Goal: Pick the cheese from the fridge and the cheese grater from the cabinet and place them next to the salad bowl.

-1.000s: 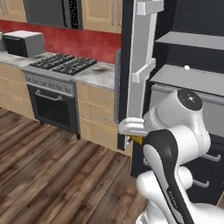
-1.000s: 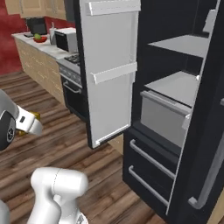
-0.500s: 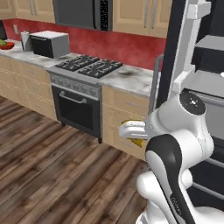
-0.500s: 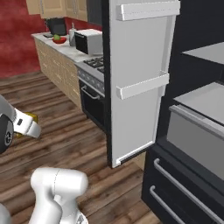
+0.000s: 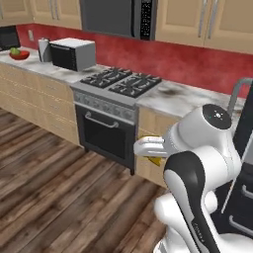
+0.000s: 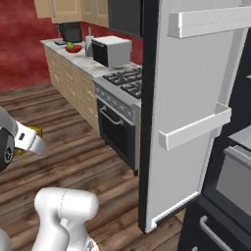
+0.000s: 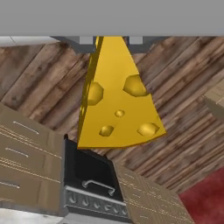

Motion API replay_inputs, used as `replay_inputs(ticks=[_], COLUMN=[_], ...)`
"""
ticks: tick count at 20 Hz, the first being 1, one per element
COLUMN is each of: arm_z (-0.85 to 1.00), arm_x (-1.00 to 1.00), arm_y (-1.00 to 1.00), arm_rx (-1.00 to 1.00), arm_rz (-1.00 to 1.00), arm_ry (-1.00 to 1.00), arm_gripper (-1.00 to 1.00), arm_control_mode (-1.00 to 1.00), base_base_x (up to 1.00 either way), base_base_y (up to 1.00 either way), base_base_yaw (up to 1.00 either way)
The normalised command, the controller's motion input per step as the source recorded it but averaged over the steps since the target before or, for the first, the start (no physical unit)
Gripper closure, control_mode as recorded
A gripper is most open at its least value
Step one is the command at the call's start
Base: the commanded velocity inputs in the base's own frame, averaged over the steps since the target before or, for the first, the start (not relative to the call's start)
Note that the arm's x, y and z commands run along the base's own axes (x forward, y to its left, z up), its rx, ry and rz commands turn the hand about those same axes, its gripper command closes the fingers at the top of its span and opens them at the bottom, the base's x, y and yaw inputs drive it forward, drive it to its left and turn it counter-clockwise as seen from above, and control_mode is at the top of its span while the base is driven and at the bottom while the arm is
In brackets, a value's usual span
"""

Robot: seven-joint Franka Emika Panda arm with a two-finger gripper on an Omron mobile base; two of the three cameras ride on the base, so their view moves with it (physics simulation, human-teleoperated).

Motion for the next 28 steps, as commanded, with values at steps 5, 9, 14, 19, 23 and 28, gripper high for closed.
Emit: replay_inputs(ticks=[5, 9, 14, 19, 23, 28], arm_z=[0.00, 0.00, 0.00, 0.00, 0.00, 0.00], arm_x=[0.00, 0.00, 0.00, 0.00, 0.00, 0.00], arm_y=[0.00, 0.00, 0.00, 0.00, 0.00, 0.00], arm_rx=[0.00, 0.00, 0.00, 0.00, 0.00, 0.00], arm_rz=[0.00, 0.00, 0.00, 0.00, 0.00, 0.00], arm_ry=[0.00, 0.00, 0.00, 0.00, 0.00, 0.00], arm_gripper=[1.00, 1.00, 1.00, 1.00, 1.00, 1.00], arm_control_mode=[1.00, 1.00, 1.00, 1.00, 1.00, 1.00], base_base_x=[0.86, 0.86, 0.86, 0.86, 0.87, 0.87], base_base_y=[0.29, 0.29, 0.29, 0.29, 0.28, 0.27], base_base_yaw=[0.07, 0.07, 0.07, 0.06, 0.07, 0.07])
